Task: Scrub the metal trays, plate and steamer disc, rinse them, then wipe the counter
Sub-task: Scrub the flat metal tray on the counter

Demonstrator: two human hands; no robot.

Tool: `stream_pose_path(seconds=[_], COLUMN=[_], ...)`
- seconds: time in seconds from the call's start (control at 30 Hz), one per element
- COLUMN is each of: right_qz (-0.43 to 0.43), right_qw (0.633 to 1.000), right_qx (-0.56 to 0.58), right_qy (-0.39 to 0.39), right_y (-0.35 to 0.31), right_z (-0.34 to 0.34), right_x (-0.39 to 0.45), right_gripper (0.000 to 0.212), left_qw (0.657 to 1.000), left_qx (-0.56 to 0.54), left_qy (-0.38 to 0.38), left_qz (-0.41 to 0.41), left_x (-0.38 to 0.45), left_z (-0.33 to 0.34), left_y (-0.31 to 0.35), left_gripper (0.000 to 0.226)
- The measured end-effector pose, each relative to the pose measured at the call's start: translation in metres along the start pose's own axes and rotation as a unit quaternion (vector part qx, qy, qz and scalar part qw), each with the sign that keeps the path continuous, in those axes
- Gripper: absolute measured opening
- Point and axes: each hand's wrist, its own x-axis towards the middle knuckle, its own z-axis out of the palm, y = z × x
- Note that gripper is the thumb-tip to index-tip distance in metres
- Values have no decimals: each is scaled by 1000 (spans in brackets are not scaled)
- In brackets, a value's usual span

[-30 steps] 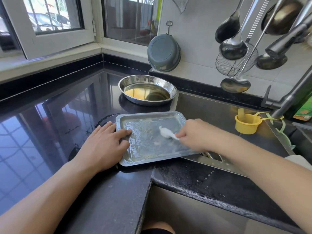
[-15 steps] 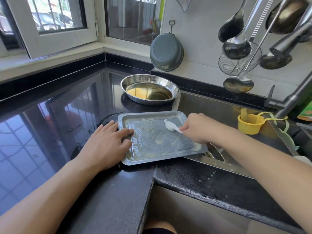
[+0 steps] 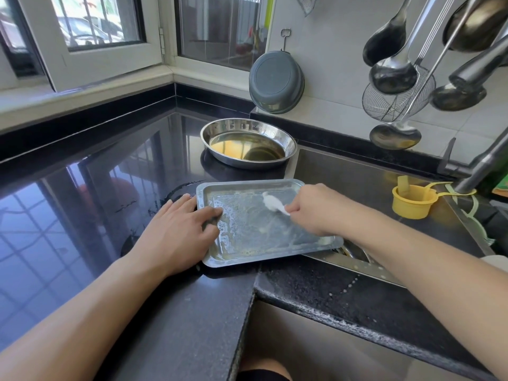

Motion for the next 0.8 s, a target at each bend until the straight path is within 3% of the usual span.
stream_pose_path(seconds=[0.13, 0.27, 0.33, 0.5, 0.6, 0.67, 0.73, 0.8], right_qz=[-63, 30, 31, -82, -108, -118, -103, -72], right_qw=[998, 999, 998, 995, 986, 981, 984, 987], right_qx=[-11, -17, -29, -47, -107, -113, -79, -34], right_qy=[-27, 42, 53, 14, 68, 100, 120, 136], right_y=[-4, 13, 14, -6, -13, -10, 4, 26], right_z=[2, -4, -4, -2, -3, -5, -6, -7], right_x=[-8, 13, 15, 13, 28, 35, 45, 53], right_gripper=[40, 31, 31, 42, 49, 39, 15, 18], left_qw=[1000, 1000, 1000, 1000, 1000, 1000, 1000, 1000], left_qx=[0, -4, -7, -2, 0, -2, 1, 4], left_qy=[-4, -4, -6, -13, -22, -22, -18, -18], left_qz=[0, 2, 0, 1, 2, 2, 2, 3], left_x=[0, -2, -2, -1, -1, -2, -1, -1], left_z=[-1, -2, -2, -3, -4, -4, -4, -3], left_y=[1, 2, 2, 2, 3, 3, 3, 2], left_gripper=[83, 83, 82, 83, 82, 82, 82, 82])
